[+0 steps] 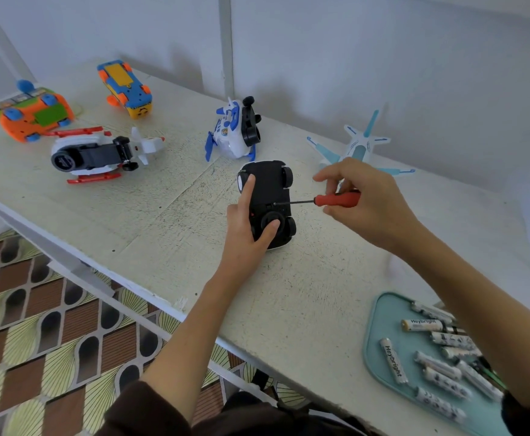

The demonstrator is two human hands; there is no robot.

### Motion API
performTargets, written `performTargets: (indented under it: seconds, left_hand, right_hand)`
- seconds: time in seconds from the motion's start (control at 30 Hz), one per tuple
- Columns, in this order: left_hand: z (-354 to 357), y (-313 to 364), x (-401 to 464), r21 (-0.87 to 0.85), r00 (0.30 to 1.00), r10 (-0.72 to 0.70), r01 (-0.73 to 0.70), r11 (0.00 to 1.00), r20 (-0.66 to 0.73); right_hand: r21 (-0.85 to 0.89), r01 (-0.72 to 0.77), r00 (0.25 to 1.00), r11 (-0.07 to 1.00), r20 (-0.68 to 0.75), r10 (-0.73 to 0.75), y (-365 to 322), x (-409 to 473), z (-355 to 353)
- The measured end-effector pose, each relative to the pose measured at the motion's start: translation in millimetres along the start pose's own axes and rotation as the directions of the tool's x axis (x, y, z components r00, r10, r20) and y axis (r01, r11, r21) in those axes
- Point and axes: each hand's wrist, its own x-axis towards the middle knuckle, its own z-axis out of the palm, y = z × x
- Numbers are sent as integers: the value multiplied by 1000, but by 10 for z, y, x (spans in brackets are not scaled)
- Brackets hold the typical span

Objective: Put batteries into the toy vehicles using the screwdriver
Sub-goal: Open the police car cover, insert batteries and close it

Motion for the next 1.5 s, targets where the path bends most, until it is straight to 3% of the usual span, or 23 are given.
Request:
performTargets:
  seconds: [0.2,0.37,0.53,0.63,0.73,0.83,0.9,1.0,1.1,1.17,1.3,1.4,1.5]
  left_hand:
    - [0,-21,2,-14,1000,-20,20,1000,2]
    - [3,-4,9,1,1000,-16,16,1000,-5]
    - [2,-10,8,-11,1000,-25,25,1000,14]
    - [2,-17,16,-7,1000,-26,26,1000,5]
    - [3,-13,19,7,1000,-25,25,1000,6]
    - [-1,-15,11,6,1000,-27,27,1000,12]
    - [-3,-7,7,0,999,-40,40,999,21]
    - [2,2,8,16,999,-39,39,999,15]
    - [0,7,9,32,999,-37,36,999,7]
    - [0,6,7,37,999,-32,31,999,7]
    - [6,6,1,-1,999,-37,37,999,19]
    - [9,3,11,-4,999,-41,41,999,16]
    - [8,0,15,-17,999,-45,45,999,11]
  right_hand:
    - [41,-220,975,975,41,218,16,11,43]
    - [44,-52,999,998,7,51,1,14,-18]
    - [63,-241,969,968,70,237,2,35,4]
    - [-26,-125,992,992,12,125,21,33,-20]
    - [15,-58,996,998,64,57,15,38,-42]
    - [83,-185,977,979,119,174,-13,50,-25]
    - [22,-247,962,969,123,242,-21,61,-6]
    - [-116,-123,992,986,25,127,12,74,-10]
    - [0,-3,998,1000,58,3,-10,67,-57]
    - [36,-10,995,999,101,7,-19,74,-77]
    - [7,-157,981,988,113,155,-28,88,-46]
    - [-25,-56,997,998,51,57,-2,83,-51]
    - [-2,10,987,1000,163,-9,23,81,-82]
